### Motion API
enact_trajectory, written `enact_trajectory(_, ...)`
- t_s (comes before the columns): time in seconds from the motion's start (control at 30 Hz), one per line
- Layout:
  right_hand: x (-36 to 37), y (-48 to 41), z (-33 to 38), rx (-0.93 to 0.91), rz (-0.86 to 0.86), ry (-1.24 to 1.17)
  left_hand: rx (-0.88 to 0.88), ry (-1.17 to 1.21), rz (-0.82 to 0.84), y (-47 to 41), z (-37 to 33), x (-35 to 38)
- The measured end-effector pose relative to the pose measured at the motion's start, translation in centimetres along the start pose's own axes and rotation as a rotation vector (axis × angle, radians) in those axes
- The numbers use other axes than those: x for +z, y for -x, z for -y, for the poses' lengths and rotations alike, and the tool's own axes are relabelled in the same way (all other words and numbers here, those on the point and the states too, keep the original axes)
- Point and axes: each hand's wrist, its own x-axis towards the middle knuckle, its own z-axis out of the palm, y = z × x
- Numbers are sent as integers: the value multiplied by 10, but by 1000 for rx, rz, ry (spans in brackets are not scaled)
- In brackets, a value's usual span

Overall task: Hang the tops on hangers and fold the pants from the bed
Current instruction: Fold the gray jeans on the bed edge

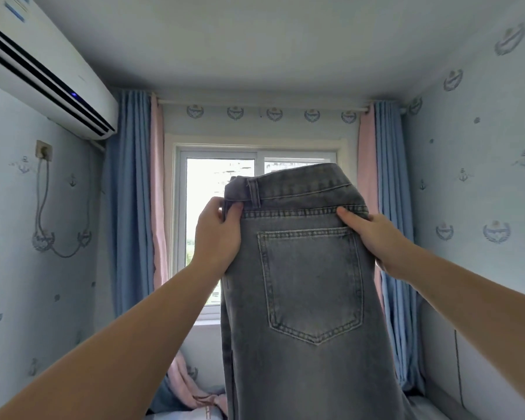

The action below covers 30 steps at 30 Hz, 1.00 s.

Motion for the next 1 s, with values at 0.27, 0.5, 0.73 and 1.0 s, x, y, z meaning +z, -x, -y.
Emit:
enact_trajectory(0.27, -5, 79, 54, -7, 48, -23, -70, 68, 10, 39, -64, -52)
enact_trajectory(0.5, 22, 97, 54, 23, 67, -2, -149, 67, 23, 52, -47, -77)
enact_trajectory(0.73, 66, 105, -35, 200, 143, -15, -276, 2, 20, 97, 38, -100)
enact_trajectory(1.0, 154, 102, -206, 427, 240, 58, -498, -120, 85, 159, 201, -128)
